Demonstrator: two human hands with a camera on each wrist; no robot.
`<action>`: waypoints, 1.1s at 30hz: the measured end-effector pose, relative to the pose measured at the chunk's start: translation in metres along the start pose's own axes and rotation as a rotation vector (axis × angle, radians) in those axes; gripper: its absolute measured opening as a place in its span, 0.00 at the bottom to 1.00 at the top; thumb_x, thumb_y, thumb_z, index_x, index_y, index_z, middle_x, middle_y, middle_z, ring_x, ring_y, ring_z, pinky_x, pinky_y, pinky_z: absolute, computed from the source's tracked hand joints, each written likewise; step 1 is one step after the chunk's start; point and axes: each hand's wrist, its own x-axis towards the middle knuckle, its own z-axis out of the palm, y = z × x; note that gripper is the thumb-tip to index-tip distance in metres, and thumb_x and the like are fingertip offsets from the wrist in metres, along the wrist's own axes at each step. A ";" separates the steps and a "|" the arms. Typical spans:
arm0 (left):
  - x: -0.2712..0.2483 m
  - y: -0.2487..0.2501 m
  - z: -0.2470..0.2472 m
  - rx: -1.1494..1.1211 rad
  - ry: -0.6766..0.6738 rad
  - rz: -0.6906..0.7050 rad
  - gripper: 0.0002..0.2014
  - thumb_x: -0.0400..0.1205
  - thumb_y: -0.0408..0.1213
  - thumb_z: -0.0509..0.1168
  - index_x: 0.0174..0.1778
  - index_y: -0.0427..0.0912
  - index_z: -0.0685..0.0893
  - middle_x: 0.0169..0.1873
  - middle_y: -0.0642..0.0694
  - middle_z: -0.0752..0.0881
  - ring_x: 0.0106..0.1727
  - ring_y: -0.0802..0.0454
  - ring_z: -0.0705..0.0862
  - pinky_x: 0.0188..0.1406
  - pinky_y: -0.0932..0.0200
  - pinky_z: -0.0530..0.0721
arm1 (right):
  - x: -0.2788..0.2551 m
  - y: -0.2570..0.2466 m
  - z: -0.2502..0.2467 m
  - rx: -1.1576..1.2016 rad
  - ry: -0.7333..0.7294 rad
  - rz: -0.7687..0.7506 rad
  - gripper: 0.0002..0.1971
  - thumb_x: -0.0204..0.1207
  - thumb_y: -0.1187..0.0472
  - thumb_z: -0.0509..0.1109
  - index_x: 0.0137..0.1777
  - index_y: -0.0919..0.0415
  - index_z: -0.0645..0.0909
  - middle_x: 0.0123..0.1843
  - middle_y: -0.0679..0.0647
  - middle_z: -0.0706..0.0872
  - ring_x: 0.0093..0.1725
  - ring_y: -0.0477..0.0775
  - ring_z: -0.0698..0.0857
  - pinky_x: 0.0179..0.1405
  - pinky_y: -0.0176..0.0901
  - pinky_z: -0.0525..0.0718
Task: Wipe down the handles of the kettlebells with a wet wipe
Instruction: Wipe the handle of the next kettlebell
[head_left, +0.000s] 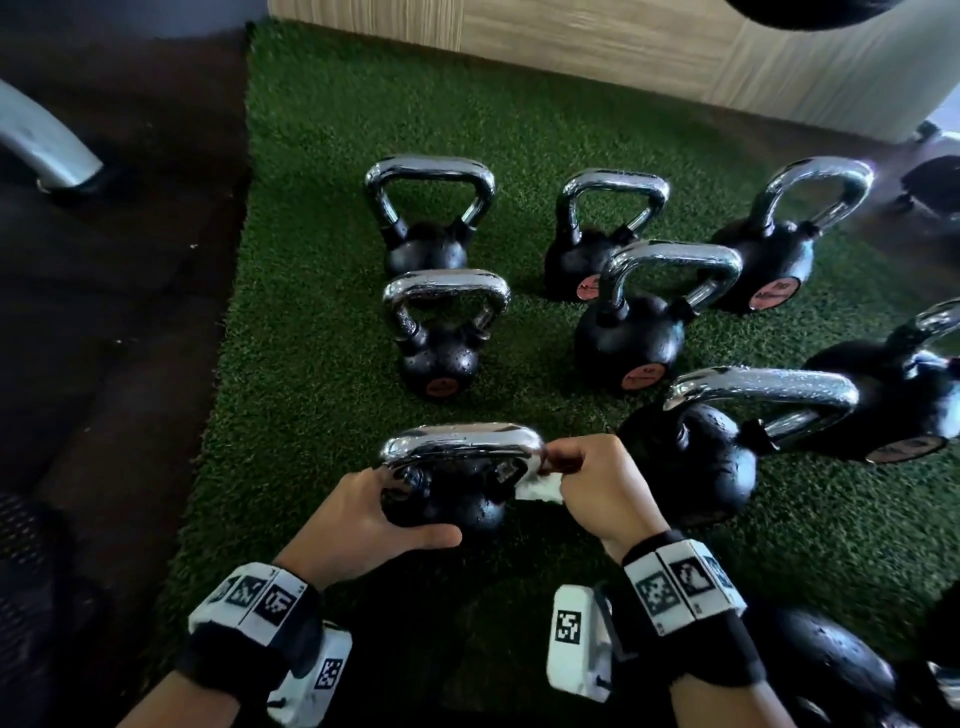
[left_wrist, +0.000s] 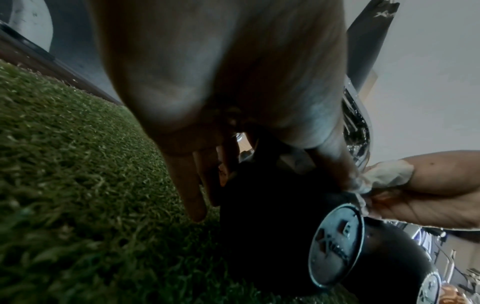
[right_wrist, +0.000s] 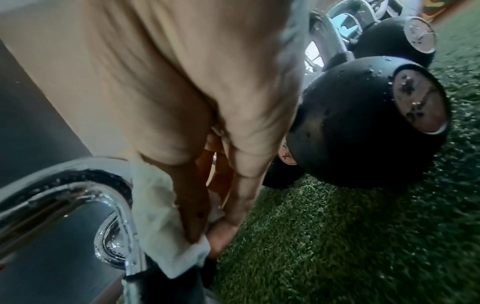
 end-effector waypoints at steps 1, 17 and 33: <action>0.001 -0.001 -0.004 0.028 -0.046 0.004 0.32 0.58 0.76 0.79 0.58 0.79 0.83 0.51 0.77 0.89 0.55 0.80 0.84 0.50 0.78 0.80 | 0.001 0.002 -0.001 0.014 -0.006 0.004 0.09 0.70 0.69 0.82 0.45 0.53 0.94 0.41 0.49 0.95 0.47 0.51 0.93 0.51 0.53 0.92; -0.027 0.114 -0.066 -0.327 0.110 0.504 0.31 0.79 0.54 0.76 0.79 0.61 0.78 0.78 0.60 0.79 0.78 0.56 0.80 0.65 0.61 0.85 | -0.048 -0.114 -0.048 0.455 -0.080 -0.366 0.08 0.63 0.67 0.84 0.41 0.60 0.90 0.39 0.59 0.93 0.37 0.54 0.90 0.44 0.43 0.90; -0.020 0.107 -0.039 0.003 0.366 0.457 0.23 0.75 0.49 0.79 0.67 0.54 0.90 0.57 0.64 0.92 0.58 0.65 0.89 0.62 0.64 0.85 | -0.017 -0.056 -0.041 -0.103 0.005 -0.174 0.19 0.64 0.71 0.79 0.46 0.44 0.87 0.43 0.49 0.91 0.35 0.45 0.85 0.35 0.37 0.79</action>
